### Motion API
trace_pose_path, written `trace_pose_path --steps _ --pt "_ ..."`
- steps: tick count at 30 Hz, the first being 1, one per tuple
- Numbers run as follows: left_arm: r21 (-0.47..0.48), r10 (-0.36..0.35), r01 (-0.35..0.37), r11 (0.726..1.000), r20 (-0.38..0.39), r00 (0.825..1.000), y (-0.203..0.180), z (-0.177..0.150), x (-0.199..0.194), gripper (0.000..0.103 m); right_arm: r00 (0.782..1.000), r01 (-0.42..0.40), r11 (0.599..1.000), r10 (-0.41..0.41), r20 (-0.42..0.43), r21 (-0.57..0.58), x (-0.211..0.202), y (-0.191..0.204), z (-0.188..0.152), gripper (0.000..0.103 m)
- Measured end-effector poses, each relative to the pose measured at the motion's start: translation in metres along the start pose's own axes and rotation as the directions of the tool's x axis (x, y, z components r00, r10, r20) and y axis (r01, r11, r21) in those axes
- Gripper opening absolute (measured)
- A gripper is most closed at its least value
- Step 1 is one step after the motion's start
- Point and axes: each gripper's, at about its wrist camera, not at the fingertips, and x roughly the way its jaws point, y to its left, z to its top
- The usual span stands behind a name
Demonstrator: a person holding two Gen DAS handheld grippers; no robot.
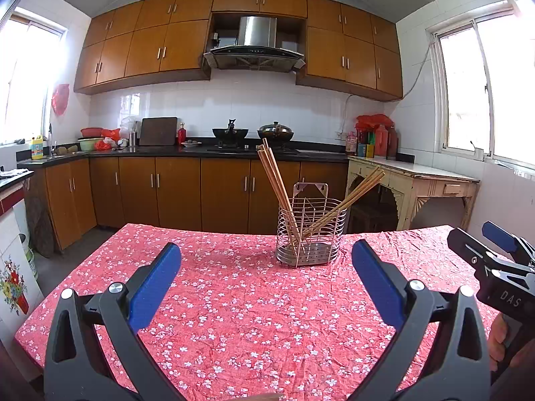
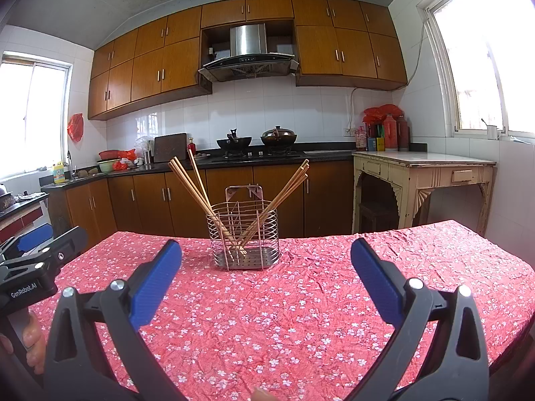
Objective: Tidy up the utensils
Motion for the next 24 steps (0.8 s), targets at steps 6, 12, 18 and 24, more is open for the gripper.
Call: trace_pose_path --steps 6,12,18,24 --pt "0.000 0.002 -0.002 1.000 0.000 1.000 0.0003 0.0006 0.0005 0.101 1.000 -0.001 1.000 0.001 0.000 -0.001 0.0004 0.0003 -0.0008 0.099" --pt "-0.004 0.004 -0.004 1.000 -0.001 1.000 -0.0001 0.0002 0.0007 0.101 1.000 0.000 1.000 0.000 0.000 0.000 0.0005 0.0005 -0.0007 0.099" --pt "-0.004 0.005 -0.005 1.000 -0.001 1.000 0.0001 0.0004 0.0007 0.101 1.000 -0.001 1.000 0.001 -0.001 0.000 0.0005 0.0001 -0.0005 0.099" --pt "-0.003 0.006 -0.006 1.000 0.000 1.000 -0.0001 0.0003 0.0011 0.101 1.000 -0.001 1.000 0.001 0.000 0.001 0.0004 0.0001 -0.0003 0.099"
